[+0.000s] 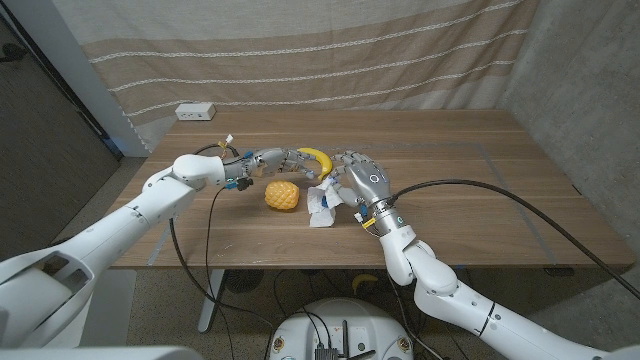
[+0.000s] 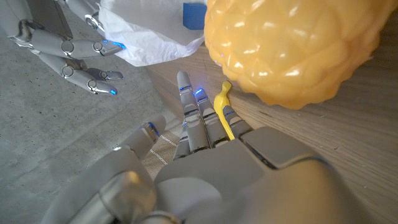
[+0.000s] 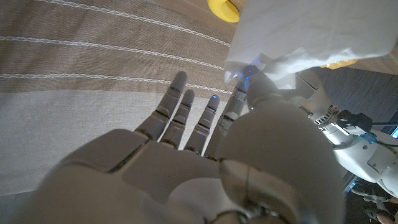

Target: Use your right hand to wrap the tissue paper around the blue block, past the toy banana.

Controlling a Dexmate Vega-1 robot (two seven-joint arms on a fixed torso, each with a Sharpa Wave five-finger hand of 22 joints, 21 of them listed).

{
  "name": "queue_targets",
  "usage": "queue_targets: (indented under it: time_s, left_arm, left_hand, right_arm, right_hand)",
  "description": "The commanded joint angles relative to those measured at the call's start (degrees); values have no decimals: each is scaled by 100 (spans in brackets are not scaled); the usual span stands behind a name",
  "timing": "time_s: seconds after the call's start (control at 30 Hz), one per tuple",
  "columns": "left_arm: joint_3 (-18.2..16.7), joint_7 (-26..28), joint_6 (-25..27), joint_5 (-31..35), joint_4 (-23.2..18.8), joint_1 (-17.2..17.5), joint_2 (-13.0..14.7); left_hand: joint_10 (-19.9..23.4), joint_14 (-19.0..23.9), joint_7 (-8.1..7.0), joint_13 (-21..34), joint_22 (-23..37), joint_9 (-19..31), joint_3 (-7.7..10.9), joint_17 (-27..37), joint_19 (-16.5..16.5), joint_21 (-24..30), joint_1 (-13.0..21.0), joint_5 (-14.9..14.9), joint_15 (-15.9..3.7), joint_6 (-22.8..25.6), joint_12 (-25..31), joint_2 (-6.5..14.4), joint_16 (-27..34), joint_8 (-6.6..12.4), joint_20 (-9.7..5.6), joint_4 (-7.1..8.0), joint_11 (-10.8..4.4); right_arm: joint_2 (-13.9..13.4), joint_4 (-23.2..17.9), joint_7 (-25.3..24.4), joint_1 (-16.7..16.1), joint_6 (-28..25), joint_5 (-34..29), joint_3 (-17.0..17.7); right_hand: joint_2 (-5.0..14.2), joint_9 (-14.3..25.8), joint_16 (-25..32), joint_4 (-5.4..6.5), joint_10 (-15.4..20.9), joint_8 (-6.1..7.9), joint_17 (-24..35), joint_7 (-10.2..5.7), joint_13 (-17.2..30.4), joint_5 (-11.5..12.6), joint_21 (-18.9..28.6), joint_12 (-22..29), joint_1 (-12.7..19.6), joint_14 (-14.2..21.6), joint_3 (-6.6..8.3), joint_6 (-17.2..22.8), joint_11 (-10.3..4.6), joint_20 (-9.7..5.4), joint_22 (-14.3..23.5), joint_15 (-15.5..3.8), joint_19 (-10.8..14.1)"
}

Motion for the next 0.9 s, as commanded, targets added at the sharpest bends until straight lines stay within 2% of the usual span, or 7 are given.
queue_targets:
  time_s: [0.03, 0.27, 0.47, 0.9]
  left_arm:
    - [-75, -104, 71, -277, -112, 104, 17]
    - [-89, -117, 73, -311, -165, 133, 28]
    - [-126, -62, 93, -337, -244, 197, 74]
    - [-139, -35, 110, -352, -286, 235, 94]
  left_hand:
    - [-31, 58, 14, 11, 15, 8, 35, 11, 19, 37, -61, -15, 10, -67, -10, 194, 15, 34, 52, -15, 44]
    - [-38, 89, 20, 10, 15, 6, 45, 6, 46, 43, -78, -31, -5, -144, -6, 192, 14, 49, 57, -17, 27]
    - [-44, 107, 26, 10, 15, 4, 50, 8, 52, 41, -96, -44, -9, -171, -4, 195, 14, 66, 65, -6, 39]
    - [-51, 124, 5, 9, 14, 2, 59, 6, 73, 42, -122, -67, -8, -179, 2, 187, 5, 99, 72, -5, 71]
  right_arm:
    - [464, 521, -397, 193, 65, 473, -160]
    - [549, 669, -238, 327, 4, 633, -311]
    - [572, 759, -90, 427, -22, 758, -414]
    - [652, 932, 161, 605, 93, 1113, -574]
  right_hand:
    - [144, -102, 481, -36, 497, -39, 339, 101, 188, -100, 93, 242, 160, 647, 2, 57, 21, -400, 20, -1043, 206]
    - [150, -133, 582, -47, 615, -43, 455, 78, 280, -131, 111, 327, 207, 764, -16, 59, 23, -399, 25, -1044, 244]
    - [145, -170, 657, -39, 920, -53, 570, 54, 426, -159, 121, 539, 229, 924, -37, 67, 23, -388, 28, -1038, 256]
    - [162, -203, 812, -19, 1178, -94, 754, 52, 605, -203, 155, 762, 229, 1209, -75, 13, 22, -338, 31, -1042, 317]
